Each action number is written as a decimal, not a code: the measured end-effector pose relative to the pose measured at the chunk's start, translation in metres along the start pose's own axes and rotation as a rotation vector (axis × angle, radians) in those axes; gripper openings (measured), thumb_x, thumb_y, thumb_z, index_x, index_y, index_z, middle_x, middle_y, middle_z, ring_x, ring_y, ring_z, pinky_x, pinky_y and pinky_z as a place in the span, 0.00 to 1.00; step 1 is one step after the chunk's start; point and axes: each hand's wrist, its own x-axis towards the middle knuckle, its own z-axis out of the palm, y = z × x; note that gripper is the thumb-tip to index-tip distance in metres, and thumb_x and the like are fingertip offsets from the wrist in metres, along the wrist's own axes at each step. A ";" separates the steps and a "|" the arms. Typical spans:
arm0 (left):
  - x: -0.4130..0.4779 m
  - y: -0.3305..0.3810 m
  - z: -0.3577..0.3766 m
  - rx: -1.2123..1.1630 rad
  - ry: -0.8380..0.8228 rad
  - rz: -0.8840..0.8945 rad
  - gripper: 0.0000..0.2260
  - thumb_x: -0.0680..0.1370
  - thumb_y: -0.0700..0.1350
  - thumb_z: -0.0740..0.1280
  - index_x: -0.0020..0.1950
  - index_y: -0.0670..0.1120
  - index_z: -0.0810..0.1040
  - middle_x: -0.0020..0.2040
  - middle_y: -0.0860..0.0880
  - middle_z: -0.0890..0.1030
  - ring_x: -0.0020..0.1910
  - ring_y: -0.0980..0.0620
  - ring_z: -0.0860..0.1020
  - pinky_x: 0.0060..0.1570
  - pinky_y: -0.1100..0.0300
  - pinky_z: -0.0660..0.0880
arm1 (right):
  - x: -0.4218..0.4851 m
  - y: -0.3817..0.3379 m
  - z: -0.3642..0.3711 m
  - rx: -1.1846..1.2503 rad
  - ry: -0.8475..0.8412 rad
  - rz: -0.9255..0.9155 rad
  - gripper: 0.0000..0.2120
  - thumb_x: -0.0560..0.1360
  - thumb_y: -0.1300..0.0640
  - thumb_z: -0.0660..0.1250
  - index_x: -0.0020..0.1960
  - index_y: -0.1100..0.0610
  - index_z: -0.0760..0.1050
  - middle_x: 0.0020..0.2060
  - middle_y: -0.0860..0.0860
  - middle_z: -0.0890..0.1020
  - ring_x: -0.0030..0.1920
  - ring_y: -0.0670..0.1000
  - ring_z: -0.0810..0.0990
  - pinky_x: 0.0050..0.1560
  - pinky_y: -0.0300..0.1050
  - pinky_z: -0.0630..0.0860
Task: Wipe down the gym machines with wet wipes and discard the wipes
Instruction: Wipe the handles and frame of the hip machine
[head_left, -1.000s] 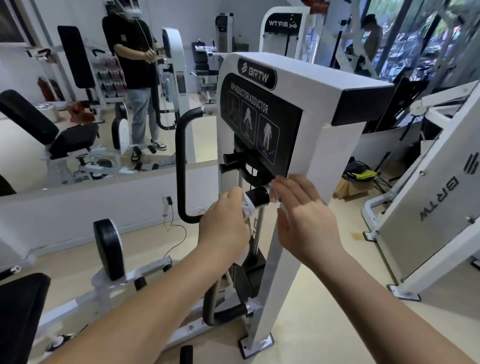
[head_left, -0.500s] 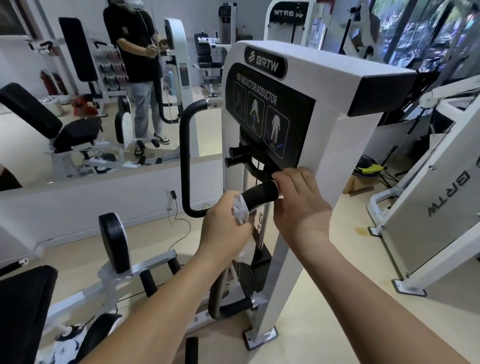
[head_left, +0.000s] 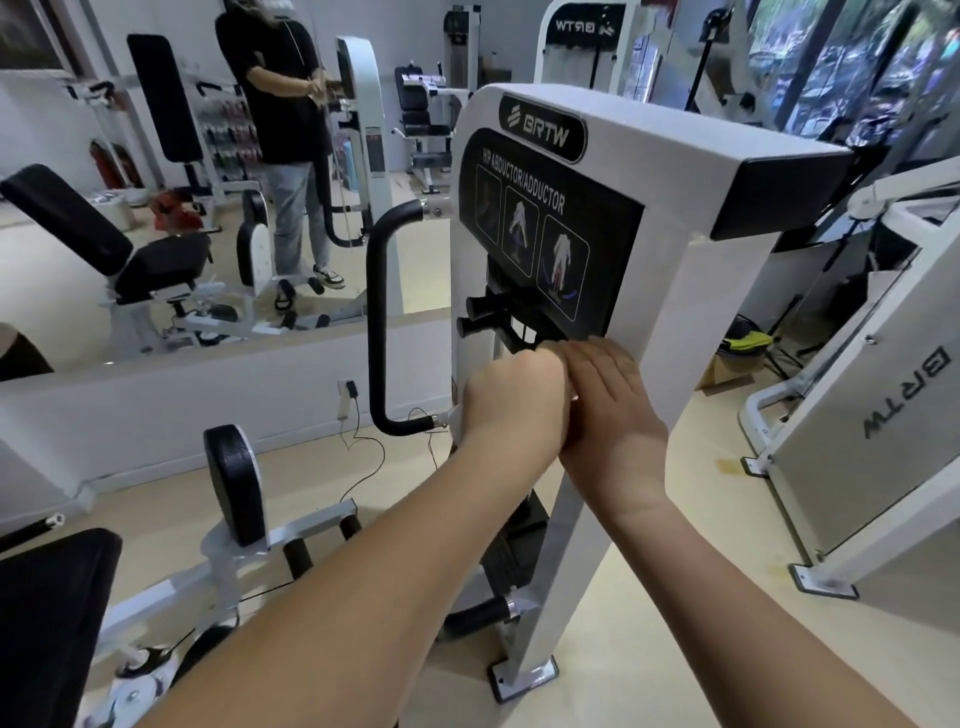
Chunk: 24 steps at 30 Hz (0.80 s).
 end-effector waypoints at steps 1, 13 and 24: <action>-0.004 -0.007 0.004 -0.030 0.053 0.031 0.07 0.78 0.40 0.63 0.54 0.48 0.73 0.45 0.49 0.78 0.45 0.42 0.79 0.39 0.55 0.69 | -0.001 0.000 -0.001 -0.004 0.001 -0.004 0.26 0.72 0.68 0.62 0.69 0.59 0.77 0.66 0.53 0.80 0.73 0.55 0.73 0.71 0.32 0.64; -0.024 -0.048 0.029 -0.394 0.070 -0.151 0.10 0.71 0.40 0.69 0.48 0.48 0.70 0.37 0.50 0.75 0.39 0.42 0.75 0.34 0.56 0.71 | -0.002 0.002 0.000 -0.021 0.002 -0.021 0.29 0.70 0.72 0.63 0.69 0.57 0.78 0.67 0.49 0.80 0.74 0.52 0.71 0.62 0.39 0.71; -0.038 -0.065 0.064 -0.599 0.308 -0.080 0.11 0.72 0.38 0.68 0.50 0.52 0.73 0.35 0.53 0.75 0.34 0.46 0.76 0.31 0.55 0.74 | -0.005 -0.003 0.008 -0.012 -0.017 0.049 0.26 0.71 0.71 0.69 0.68 0.60 0.76 0.66 0.54 0.78 0.74 0.58 0.70 0.72 0.28 0.53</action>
